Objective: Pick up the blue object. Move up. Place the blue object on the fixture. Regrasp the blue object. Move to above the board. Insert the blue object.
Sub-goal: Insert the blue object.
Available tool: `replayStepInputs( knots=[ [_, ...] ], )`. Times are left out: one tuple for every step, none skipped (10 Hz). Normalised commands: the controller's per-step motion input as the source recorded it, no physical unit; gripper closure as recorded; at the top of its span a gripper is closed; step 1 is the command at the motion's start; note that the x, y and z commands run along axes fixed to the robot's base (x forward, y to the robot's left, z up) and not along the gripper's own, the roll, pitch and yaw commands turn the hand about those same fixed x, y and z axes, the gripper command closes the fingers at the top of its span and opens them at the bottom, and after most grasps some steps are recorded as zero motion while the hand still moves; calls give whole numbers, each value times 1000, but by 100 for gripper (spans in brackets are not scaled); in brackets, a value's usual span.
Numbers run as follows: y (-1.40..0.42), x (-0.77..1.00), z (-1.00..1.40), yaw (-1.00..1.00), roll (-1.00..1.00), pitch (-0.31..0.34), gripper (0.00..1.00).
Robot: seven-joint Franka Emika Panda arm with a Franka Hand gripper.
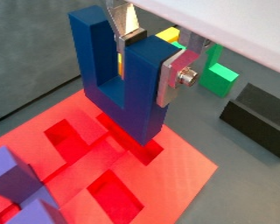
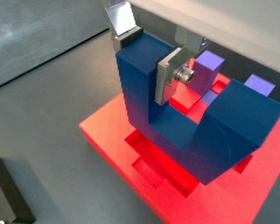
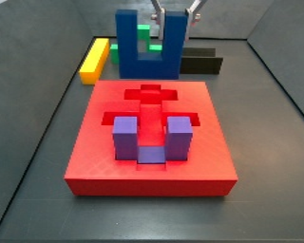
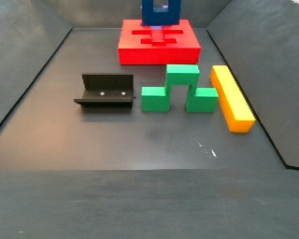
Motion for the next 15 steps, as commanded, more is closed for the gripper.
replayStepInputs(
  knots=[
    [34, 154, -277, -6, 183, -81, 100],
    [0, 117, -420, -49, 276, -150, 100],
    [0, 103, -491, -63, 360, -127, 100],
    [0, 43, -531, -86, 366, -106, 100],
    [0, 86, -391, -89, 191, -124, 100],
    [-26, 0, -154, -34, 110, -76, 100],
    [-106, 0, 151, 0, 30, -66, 100],
    [-157, 0, 394, 0, 0, -113, 100],
    [-97, 0, 363, 0, 0, -94, 100],
    [-74, 0, 23, 0, 0, -106, 100],
    [-57, 0, -94, 0, 61, -99, 100],
    [-34, 0, -171, 0, 119, -80, 100],
    [-23, 0, -226, 0, 113, -76, 100],
    [-17, 0, -220, 0, 80, -73, 100],
    [0, 0, -194, 0, 54, -77, 100]
  ],
)
